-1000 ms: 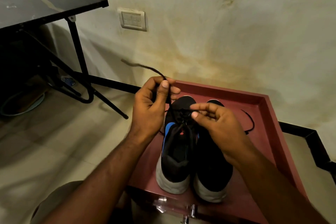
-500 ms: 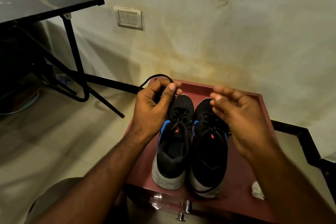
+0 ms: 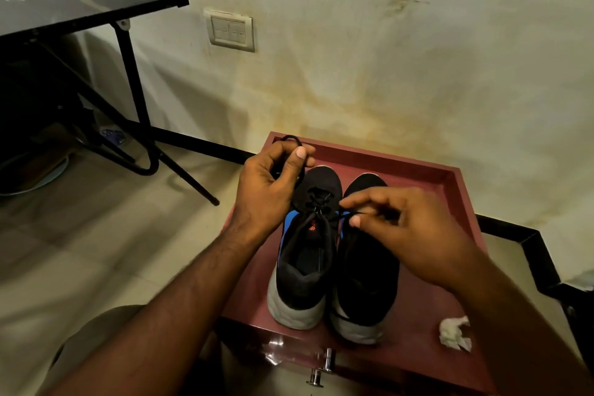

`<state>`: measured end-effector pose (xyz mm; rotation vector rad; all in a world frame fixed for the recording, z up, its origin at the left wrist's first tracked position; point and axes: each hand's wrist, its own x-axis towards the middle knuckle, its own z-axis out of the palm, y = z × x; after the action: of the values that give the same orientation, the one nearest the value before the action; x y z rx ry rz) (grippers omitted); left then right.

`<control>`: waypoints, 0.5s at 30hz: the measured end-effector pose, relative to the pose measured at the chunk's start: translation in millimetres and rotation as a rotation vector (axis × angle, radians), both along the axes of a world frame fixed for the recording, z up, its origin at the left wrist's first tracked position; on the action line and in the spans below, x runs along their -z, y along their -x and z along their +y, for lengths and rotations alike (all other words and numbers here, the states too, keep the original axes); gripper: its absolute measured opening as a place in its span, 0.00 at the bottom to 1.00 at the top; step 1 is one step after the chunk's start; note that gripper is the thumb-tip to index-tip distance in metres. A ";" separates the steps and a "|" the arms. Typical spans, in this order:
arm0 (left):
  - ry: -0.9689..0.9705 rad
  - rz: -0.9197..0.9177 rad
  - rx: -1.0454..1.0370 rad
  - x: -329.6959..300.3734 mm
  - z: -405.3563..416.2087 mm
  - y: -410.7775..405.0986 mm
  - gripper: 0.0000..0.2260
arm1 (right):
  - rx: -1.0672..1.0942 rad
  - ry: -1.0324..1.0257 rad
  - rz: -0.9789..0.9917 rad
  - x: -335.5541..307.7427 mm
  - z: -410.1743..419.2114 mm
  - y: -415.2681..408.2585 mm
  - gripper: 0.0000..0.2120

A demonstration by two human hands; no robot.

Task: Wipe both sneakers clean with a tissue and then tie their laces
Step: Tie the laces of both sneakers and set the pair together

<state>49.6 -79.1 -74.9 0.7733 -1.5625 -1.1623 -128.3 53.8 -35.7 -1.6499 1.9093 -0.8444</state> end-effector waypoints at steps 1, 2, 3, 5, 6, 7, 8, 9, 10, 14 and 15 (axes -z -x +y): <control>-0.008 0.007 -0.006 -1.1 -0.2 -0.6 0.08 | -0.052 -0.015 -0.193 -14.6 5.8 1.4 0.10; -0.016 0.014 -0.010 -2.2 -0.1 -1.5 0.08 | -0.118 -0.012 -0.388 -30.5 12.3 1.5 0.09; -0.021 0.020 -0.012 -3.0 0.4 -1.8 0.08 | -0.171 0.011 -0.560 -44.2 18.3 2.9 0.08; -0.023 0.025 -0.012 -2.8 0.8 -2.1 0.09 | -0.207 0.124 -0.823 -65.6 26.4 9.3 0.08; -0.022 0.028 -0.012 -2.5 1.1 -2.0 0.09 | -0.221 0.203 -0.925 -73.2 28.9 14.7 0.08; -0.018 0.034 -0.010 -3.0 2.2 -1.8 0.08 | -0.238 0.274 -1.006 -77.3 30.6 20.0 0.09; -0.008 0.039 -0.004 -4.4 4.0 -0.9 0.08 | -0.244 0.320 -1.080 -78.3 30.7 24.2 0.12; 0.012 0.042 0.012 -6.7 6.1 0.6 0.08 | -0.233 0.349 -1.136 -77.2 29.3 25.7 0.16; 0.039 0.041 0.048 -10.0 8.8 2.8 0.08 | -0.195 0.369 -1.174 -75.4 26.9 22.8 0.20; 0.128 0.026 0.453 -38.5 23.2 15.6 0.07 | -0.046 0.441 -1.152 -65.9 20.1 0.8 0.22; 0.138 -0.018 0.555 -47.3 25.4 20.2 0.07 | -0.049 0.452 -1.145 -65.9 19.1 -4.0 0.22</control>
<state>29.4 -53.8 -27.5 0.2580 -1.9153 -1.4180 -124.3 72.8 30.1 -0.9713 0.8952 -1.7755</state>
